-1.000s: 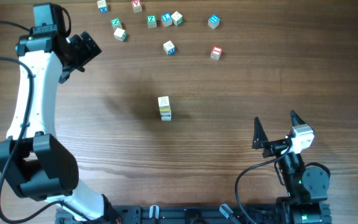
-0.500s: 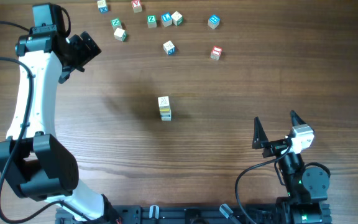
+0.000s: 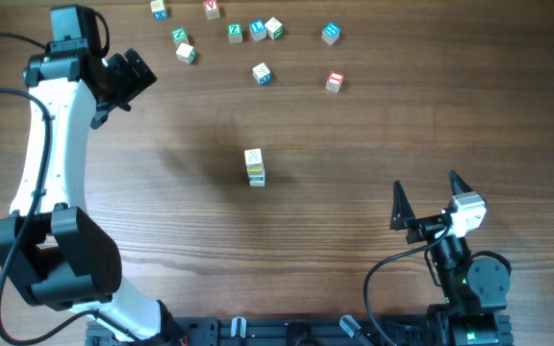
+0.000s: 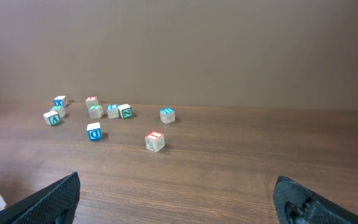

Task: Form a tower
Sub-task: 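Open the left gripper and swing the left arm to the far left, then move the right gripper to the red-bordered I block at the far right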

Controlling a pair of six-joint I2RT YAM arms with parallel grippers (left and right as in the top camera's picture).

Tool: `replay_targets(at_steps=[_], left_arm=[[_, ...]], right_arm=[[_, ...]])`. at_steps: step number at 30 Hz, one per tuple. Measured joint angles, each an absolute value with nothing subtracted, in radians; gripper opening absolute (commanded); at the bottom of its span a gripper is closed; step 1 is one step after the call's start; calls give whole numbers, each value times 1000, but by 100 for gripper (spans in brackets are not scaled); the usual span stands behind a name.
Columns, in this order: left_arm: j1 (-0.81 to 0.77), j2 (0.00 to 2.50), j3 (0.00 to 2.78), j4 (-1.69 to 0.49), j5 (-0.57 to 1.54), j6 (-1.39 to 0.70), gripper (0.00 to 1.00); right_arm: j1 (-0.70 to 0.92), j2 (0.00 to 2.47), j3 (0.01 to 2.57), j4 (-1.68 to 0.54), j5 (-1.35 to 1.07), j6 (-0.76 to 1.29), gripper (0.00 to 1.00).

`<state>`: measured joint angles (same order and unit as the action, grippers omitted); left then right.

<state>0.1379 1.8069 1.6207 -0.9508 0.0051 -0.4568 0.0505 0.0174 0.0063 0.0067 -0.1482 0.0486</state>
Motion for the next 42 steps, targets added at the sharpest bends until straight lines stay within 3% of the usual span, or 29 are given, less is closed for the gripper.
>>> replay_targets(at_steps=[33,42], left_arm=[[138,1807,1621,-951,6,-457,100],[138,1807,1621,-952,5,-457,100]], right_arm=[[51,17,9,45,-203,91,100],[51,163,285,-31,-228,127,100]])
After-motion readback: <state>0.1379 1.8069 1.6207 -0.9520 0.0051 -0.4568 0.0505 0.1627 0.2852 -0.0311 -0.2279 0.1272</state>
